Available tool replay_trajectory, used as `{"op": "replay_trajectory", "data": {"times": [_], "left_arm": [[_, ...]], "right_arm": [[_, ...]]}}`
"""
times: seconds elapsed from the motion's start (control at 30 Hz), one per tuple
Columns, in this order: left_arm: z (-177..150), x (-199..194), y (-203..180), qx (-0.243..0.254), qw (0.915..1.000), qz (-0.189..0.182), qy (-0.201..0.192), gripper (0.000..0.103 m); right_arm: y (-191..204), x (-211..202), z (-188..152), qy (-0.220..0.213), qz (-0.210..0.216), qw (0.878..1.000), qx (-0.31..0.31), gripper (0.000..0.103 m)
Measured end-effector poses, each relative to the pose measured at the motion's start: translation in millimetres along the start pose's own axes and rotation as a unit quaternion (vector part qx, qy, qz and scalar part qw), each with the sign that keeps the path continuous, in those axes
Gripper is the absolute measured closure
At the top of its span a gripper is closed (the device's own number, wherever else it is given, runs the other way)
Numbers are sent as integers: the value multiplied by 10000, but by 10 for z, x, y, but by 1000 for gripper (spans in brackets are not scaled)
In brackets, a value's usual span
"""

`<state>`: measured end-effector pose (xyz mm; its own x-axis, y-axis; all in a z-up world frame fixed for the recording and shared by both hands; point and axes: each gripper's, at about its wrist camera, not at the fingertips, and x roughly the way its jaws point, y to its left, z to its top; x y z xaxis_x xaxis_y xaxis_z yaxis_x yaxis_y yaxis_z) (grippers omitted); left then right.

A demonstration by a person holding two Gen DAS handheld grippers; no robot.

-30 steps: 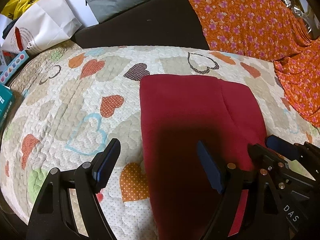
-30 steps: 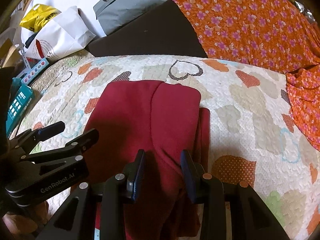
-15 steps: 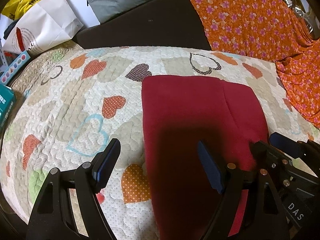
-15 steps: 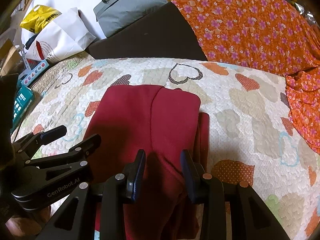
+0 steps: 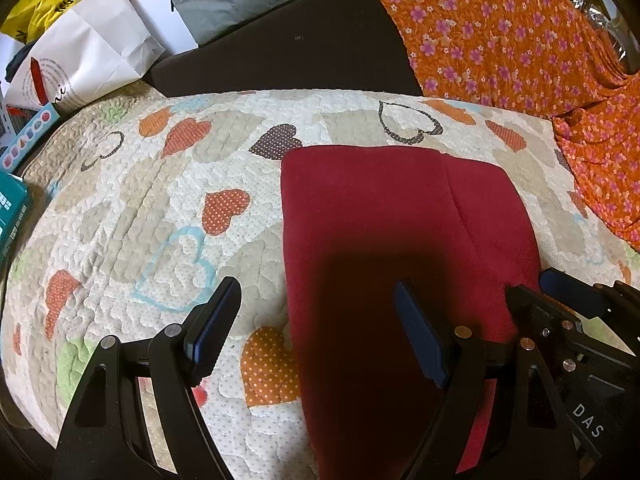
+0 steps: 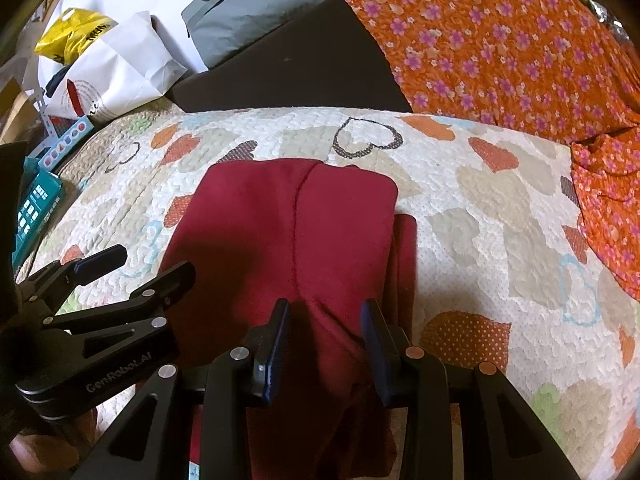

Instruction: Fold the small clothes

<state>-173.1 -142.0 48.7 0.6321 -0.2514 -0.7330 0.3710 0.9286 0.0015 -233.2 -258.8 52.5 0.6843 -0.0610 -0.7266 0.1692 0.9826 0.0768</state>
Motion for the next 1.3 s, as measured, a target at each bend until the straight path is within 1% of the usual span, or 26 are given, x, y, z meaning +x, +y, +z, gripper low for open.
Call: {"op": "replay_trajectory", "data": {"times": [0.2, 1.3], "left_arm": [[-4, 10, -10, 35, 10000, 45, 5, 24], [-11, -42, -18, 36, 9999, 148, -53, 24]], "right_arm": [[-8, 35, -21, 78, 23, 10000, 48, 68], [19, -67, -66, 34, 35, 9999, 89, 65]]}}
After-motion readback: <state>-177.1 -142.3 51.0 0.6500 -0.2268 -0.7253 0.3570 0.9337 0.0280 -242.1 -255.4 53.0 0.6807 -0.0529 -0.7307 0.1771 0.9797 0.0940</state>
